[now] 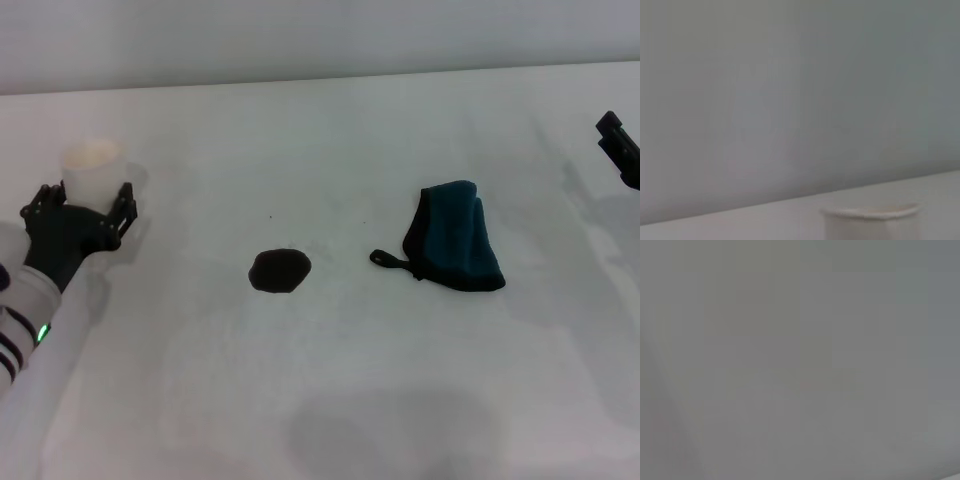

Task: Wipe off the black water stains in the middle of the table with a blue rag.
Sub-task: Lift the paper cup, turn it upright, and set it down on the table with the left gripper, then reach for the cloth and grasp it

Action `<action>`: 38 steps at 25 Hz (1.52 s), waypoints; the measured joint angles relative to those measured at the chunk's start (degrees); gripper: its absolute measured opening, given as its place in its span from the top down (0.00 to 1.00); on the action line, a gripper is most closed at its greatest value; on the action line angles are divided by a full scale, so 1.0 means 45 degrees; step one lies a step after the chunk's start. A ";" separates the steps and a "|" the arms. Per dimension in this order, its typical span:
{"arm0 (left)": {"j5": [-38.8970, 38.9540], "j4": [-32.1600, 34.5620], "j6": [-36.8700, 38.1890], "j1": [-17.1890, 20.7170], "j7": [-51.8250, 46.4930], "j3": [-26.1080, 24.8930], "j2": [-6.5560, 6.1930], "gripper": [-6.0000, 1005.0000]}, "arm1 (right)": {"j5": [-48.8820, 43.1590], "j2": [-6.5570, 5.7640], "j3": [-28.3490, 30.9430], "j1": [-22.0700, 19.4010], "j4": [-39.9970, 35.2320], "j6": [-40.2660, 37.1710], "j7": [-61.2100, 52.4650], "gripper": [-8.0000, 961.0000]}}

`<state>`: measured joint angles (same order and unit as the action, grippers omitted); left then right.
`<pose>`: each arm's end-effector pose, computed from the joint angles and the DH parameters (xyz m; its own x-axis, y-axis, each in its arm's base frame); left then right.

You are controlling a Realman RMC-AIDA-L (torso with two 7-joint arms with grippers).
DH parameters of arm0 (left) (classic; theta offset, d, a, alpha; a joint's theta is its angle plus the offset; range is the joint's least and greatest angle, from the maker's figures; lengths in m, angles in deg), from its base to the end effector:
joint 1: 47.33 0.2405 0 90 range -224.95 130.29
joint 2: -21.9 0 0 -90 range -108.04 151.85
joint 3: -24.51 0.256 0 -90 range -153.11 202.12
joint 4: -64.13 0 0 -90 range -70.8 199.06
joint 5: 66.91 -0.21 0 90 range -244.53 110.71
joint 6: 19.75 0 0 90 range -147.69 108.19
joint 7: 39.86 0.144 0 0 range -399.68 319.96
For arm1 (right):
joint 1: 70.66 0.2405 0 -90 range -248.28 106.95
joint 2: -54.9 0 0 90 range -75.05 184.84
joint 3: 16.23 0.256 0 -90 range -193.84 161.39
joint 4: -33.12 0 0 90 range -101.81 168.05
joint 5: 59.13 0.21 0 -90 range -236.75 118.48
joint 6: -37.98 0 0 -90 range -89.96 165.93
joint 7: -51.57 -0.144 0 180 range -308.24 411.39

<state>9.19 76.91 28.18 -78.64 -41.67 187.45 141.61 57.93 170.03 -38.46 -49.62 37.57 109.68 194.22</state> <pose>-0.3172 0.3409 -0.0823 0.7827 0.2471 0.5713 0.6224 -0.2994 -0.7232 0.3864 0.2865 0.0153 0.4029 -0.0797 -0.9118 -0.9150 -0.0580 -0.3993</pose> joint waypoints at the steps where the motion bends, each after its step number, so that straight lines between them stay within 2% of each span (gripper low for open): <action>1: -0.0001 0.0022 0.0003 0.0040 0.0108 0.0000 0.0000 0.30 | 0.0000 0.0002 0.0000 0.0003 -0.0001 0.0000 0.0000 0.15; 16: 0.0114 0.0324 0.0152 0.0610 0.0369 0.0003 0.0018 0.30 | 0.0001 0.0045 0.0073 -0.0003 0.0080 0.0008 0.0000 0.15; 18: 0.0094 0.0504 0.0150 0.0708 0.0702 0.0000 0.0018 0.28 | 0.0002 0.0056 0.0037 -0.0006 0.0111 0.0016 0.0000 0.15; 24: 0.0118 0.1188 0.0429 0.1320 0.2008 0.0001 0.0009 0.11 | -0.0018 0.0061 -0.0383 -0.0027 0.0127 0.0151 -0.0010 0.15; 30: 0.0125 0.1486 0.0744 0.1995 0.2163 0.0001 -0.0008 0.11 | -0.0021 0.0059 -0.1138 -0.0048 0.0065 0.0222 -0.0382 0.15; 31: 0.0128 0.1623 0.1460 0.2568 0.2166 0.0000 -0.0011 0.11 | -0.0021 0.0060 -0.1326 -0.0037 0.0051 0.0298 -0.0574 0.15; 32: 0.0128 0.1623 0.1460 0.2568 0.2166 0.0000 -0.0011 0.11 | -0.0021 0.0060 -0.1326 -0.0037 0.0051 0.0298 -0.0574 0.15; 34: 0.0145 0.1763 0.1965 0.2981 0.2130 -0.0006 -0.0017 0.11 | -0.0028 0.0037 -0.2066 0.0029 -0.0068 0.0591 -0.1306 0.15; 38: 0.0455 0.1857 0.3205 0.3941 0.1932 -0.0019 -0.0034 0.11 | -0.0064 -0.0011 -0.5038 0.0096 -0.1724 0.0344 -0.4661 0.15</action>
<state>11.23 85.26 42.60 -60.91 -32.98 187.37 141.46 57.65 169.99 -61.14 -49.19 29.81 111.23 173.25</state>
